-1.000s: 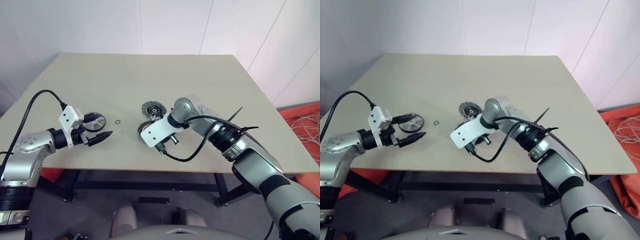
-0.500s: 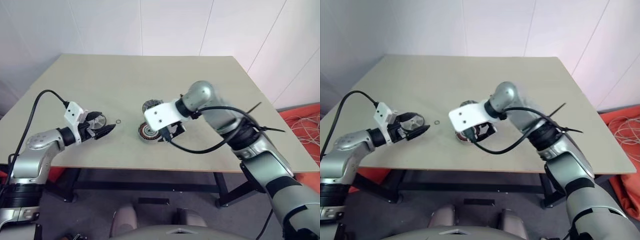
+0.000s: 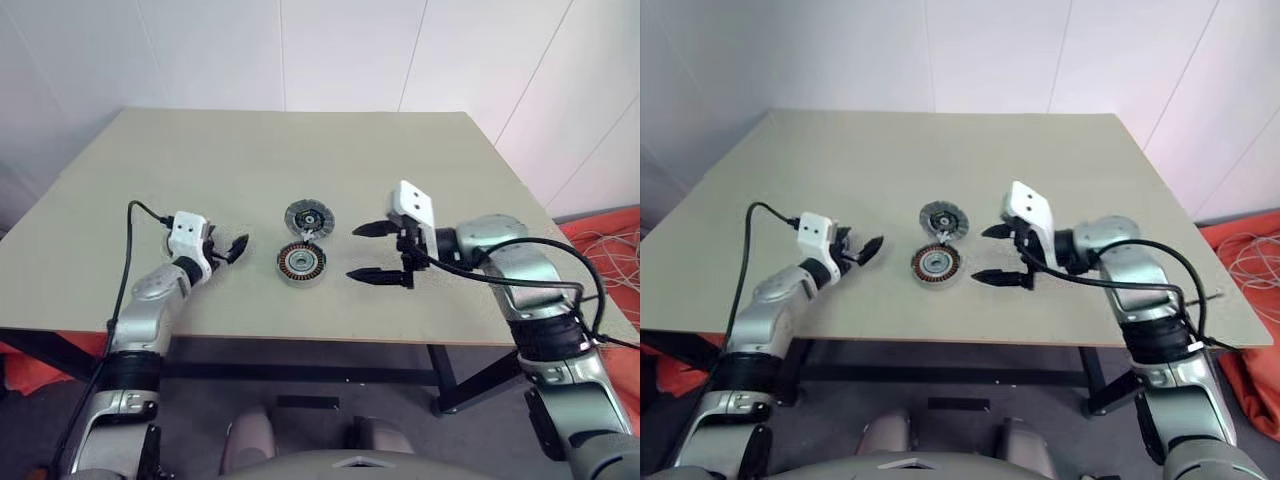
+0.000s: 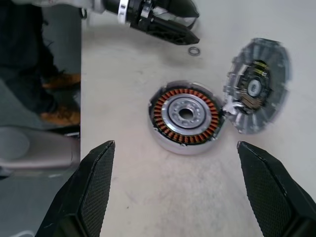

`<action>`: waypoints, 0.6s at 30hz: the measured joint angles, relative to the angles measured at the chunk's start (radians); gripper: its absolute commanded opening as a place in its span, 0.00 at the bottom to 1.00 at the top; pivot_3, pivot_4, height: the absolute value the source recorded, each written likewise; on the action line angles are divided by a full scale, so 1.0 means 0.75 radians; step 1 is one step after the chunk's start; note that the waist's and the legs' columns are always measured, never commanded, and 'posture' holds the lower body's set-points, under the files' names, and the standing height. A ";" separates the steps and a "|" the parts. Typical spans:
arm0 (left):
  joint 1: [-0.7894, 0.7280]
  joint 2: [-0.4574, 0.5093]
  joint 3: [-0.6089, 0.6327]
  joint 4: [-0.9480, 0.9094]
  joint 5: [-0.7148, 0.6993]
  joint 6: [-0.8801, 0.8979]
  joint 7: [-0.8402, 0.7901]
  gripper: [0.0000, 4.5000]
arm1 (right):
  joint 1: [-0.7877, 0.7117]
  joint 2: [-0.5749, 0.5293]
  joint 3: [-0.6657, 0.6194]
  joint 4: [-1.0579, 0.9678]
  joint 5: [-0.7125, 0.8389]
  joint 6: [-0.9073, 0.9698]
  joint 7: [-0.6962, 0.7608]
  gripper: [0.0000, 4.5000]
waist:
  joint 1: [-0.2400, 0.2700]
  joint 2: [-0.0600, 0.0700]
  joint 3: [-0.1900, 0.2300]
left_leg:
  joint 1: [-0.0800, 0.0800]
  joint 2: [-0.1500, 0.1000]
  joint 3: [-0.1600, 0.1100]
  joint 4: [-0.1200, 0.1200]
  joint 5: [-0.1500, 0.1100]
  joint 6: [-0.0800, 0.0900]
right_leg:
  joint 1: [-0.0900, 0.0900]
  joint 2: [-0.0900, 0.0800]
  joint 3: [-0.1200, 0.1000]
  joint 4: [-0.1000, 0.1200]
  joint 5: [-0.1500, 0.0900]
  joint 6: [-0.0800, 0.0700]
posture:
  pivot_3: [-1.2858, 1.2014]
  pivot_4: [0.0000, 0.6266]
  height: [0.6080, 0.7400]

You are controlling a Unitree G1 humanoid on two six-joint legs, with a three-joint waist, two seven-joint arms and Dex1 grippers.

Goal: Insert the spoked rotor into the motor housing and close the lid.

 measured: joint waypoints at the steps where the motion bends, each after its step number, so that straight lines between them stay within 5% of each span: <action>1: -0.014 -0.010 -0.004 0.020 0.011 -0.005 0.011 1.00 | 0.014 -0.015 -0.006 -0.001 0.011 0.000 -0.014 1.00 | 0.001 0.000 0.000 | 0.000 0.000 0.000 0.000 0.000 0.000 | 0.000 0.000 0.000 0.000 -0.001 0.001 | 0.52 0.00 1.00; 18: -0.056 -0.049 -0.041 0.003 0.061 0.210 0.095 1.00 | 0.072 -0.119 -0.032 0.012 0.091 -0.025 -0.110 1.00 | 0.002 0.000 0.000 | -0.001 0.000 -0.001 0.000 0.000 0.000 | 0.000 -0.001 -0.001 -0.001 0.001 -0.002 | 0.52 0.00 1.00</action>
